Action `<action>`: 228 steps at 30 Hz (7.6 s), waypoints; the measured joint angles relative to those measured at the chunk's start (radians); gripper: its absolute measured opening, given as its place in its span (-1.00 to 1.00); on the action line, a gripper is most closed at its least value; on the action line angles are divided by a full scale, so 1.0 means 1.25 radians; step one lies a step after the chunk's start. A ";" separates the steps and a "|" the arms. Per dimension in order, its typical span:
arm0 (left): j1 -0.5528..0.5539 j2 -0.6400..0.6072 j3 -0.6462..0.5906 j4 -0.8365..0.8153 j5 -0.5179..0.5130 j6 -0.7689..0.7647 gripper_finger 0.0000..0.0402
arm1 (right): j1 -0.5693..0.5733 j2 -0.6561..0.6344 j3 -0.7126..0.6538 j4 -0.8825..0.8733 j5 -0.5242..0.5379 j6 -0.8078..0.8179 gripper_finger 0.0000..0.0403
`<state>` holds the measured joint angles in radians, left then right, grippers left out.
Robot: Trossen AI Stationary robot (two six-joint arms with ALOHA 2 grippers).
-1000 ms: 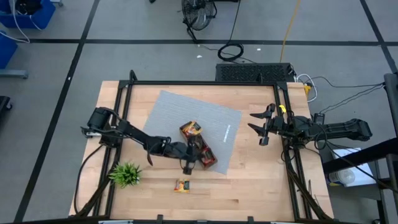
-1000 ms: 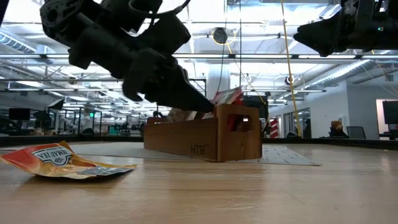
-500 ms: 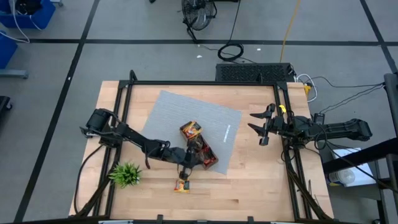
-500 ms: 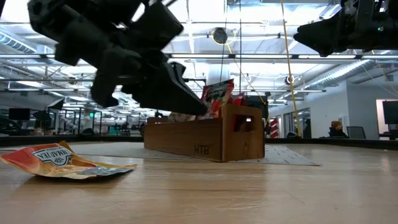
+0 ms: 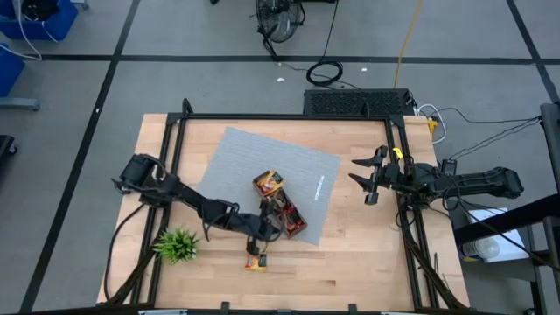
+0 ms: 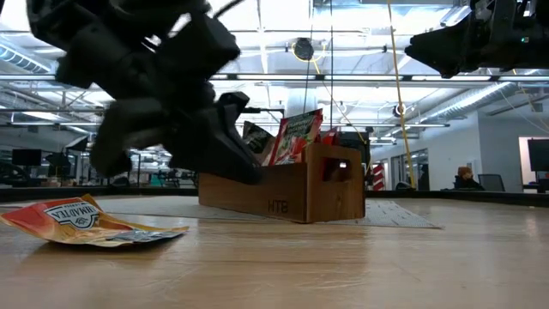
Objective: Pick & Place Tea
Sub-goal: Adjust the wooden organizer, then put the yellow tea bag into the wooden organizer
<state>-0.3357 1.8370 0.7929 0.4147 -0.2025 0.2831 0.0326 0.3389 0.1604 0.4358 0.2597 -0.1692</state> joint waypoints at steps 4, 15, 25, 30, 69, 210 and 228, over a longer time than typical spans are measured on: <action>-0.015 0.005 0.000 0.006 0.002 0.004 -0.99 | 0.000 0.000 0.000 0.000 0.000 0.000 -0.08; 0.004 0.120 0.030 0.110 0.045 -0.020 -1.00 | 0.000 0.001 0.000 -0.003 0.000 0.000 -0.08; 0.012 0.128 0.056 0.149 0.001 0.030 -1.00 | 0.000 0.014 -0.001 -0.004 0.000 0.000 -0.08; 0.025 0.128 0.056 0.161 -0.093 0.036 -1.00 | 0.000 0.018 -0.001 -0.002 0.000 0.000 -0.08; -0.132 -0.163 0.281 -0.822 -0.039 -0.295 0.44 | 0.000 0.019 -0.001 0.000 0.000 0.000 -0.08; 0.204 -0.020 -0.242 0.598 -0.137 -0.623 -0.94 | 0.000 0.024 -0.001 0.001 0.000 0.000 -0.08; 0.114 0.005 -0.214 0.512 -0.383 -0.591 -0.87 | 0.000 0.025 -0.001 -0.005 0.000 0.000 -0.08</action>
<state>-0.1934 1.8427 0.5259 1.0544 -0.6816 -0.4550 0.0326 0.3699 0.1596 0.4290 0.2600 -0.1692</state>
